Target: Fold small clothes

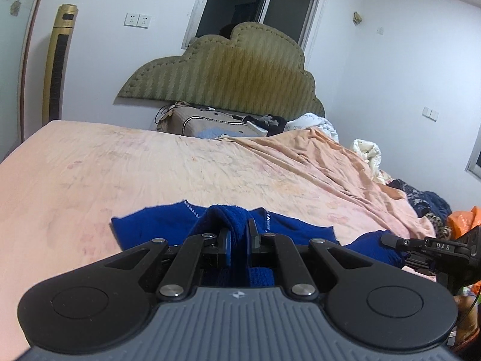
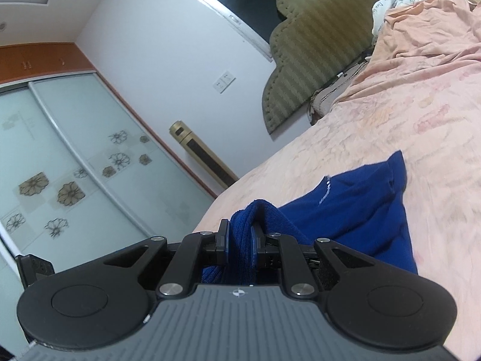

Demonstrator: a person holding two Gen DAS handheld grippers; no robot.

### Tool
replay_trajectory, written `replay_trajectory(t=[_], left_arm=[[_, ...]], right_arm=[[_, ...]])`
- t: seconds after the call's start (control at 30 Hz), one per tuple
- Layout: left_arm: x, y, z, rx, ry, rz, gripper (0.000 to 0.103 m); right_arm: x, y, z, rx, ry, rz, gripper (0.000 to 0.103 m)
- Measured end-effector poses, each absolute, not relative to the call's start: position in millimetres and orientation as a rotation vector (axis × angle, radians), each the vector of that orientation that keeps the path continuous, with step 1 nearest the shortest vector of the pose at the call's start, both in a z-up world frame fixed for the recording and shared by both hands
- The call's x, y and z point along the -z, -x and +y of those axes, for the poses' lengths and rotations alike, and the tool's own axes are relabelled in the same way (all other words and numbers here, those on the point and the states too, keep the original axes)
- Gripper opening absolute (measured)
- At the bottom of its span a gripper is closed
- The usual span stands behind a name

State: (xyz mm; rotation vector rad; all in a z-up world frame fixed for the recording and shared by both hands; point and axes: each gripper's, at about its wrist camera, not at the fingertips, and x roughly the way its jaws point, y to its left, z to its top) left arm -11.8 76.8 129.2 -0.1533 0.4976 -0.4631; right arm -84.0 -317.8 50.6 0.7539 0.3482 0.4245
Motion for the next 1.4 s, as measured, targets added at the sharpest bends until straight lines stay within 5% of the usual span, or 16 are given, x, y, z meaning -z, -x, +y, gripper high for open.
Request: replay_trajectory(t=[0.47, 0.57, 0.67, 0.73, 0.77, 1.07, 1.23, 1.4], left_arm=[[-64.6, -153.7, 45.4, 0.37, 0.124, 0.669, 0.011], [-41.8, -185.6, 49.5, 0.273, 0.141, 0.785, 0.018], [-34.7, -184.7, 72.4, 0.266, 0.225, 0.796, 0.037], [-36.4, -174.8, 88.0, 0.227, 0.241, 0.751, 0.072], [-38.9, -169.3, 93.4, 0.198, 0.235, 0.721, 0.075], [-54.0, -128.0, 95.4, 0.274, 0.038, 0.658, 0.075], [-54.8, -109.0, 51.1, 0.439, -0.182, 0.607, 0.075], [-52.3, -105.0, 31.8, 0.459, -0.252, 0.578, 0.075]], right_arm=[[-10.5, -53.5, -341.8, -0.256, -0.804, 0.475, 0.018], [13.0, -92.4, -355.1, -0.16, -0.845, 0.525, 0.038], [19.8, -97.2, -364.8, -0.033, -0.83, 0.52, 0.041], [13.7, -83.6, -366.3, -0.031, -0.801, 0.458, 0.049], [9.6, -76.7, -365.7, -0.017, -0.77, 0.441, 0.051], [-1.4, -72.8, -320.4, -0.227, -0.401, 0.593, 0.06], [2.0, -102.8, -291.4, -0.49, -0.418, 0.657, 0.075], [12.2, -140.5, -320.6, 0.001, -0.442, 0.614, 0.076]])
